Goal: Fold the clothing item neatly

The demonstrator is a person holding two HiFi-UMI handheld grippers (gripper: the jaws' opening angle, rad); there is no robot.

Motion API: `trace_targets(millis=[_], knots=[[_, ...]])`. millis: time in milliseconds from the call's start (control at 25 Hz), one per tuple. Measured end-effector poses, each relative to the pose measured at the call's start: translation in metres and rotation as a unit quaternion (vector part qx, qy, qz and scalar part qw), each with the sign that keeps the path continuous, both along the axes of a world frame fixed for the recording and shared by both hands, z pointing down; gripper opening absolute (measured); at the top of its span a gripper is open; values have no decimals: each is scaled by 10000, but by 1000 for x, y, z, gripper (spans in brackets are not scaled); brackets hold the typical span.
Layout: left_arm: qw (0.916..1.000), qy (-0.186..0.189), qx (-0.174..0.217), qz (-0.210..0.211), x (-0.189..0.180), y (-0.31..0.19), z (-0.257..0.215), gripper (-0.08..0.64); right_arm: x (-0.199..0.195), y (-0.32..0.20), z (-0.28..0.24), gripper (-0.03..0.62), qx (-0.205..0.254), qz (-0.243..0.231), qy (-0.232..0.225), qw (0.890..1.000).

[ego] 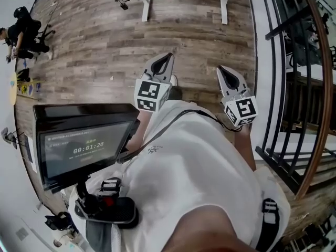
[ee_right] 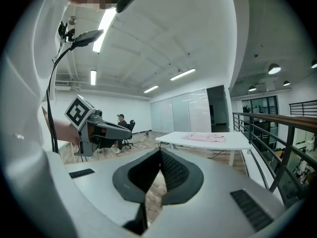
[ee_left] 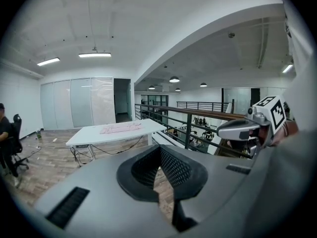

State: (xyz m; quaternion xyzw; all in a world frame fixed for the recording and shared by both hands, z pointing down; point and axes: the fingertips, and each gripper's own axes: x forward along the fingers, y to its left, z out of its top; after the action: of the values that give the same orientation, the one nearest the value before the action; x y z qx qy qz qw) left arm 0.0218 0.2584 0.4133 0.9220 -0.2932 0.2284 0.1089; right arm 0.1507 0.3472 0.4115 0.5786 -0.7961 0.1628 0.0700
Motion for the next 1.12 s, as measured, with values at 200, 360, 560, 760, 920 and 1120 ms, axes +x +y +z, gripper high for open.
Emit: trace_targets(millis=[200, 360, 560, 760, 920, 1120], knots=[[10000, -18, 40, 7, 4, -6, 1, 2, 1, -4, -3, 3, 30, -141, 12, 9999], [9999, 83, 128, -21, 6, -11, -9, 2, 1, -7, -5, 3, 35, -194, 5, 9998], [9997, 199, 112, -68, -16, -16, -10, 2, -12, -20, -17, 3, 151, -68, -107, 9998], [9994, 321, 83, 62, -46, -24, -14, 2, -33, -27, -34, 3, 254, 223, -38, 9994], [9987, 425, 119, 242, -70, -26, -17, 3, -53, -21, -41, 3, 296, 495, -35, 9983], [9975, 587, 163, 350, -114, -21, -30, 2, -94, -1, -56, 3, 389, 892, -129, 9952]])
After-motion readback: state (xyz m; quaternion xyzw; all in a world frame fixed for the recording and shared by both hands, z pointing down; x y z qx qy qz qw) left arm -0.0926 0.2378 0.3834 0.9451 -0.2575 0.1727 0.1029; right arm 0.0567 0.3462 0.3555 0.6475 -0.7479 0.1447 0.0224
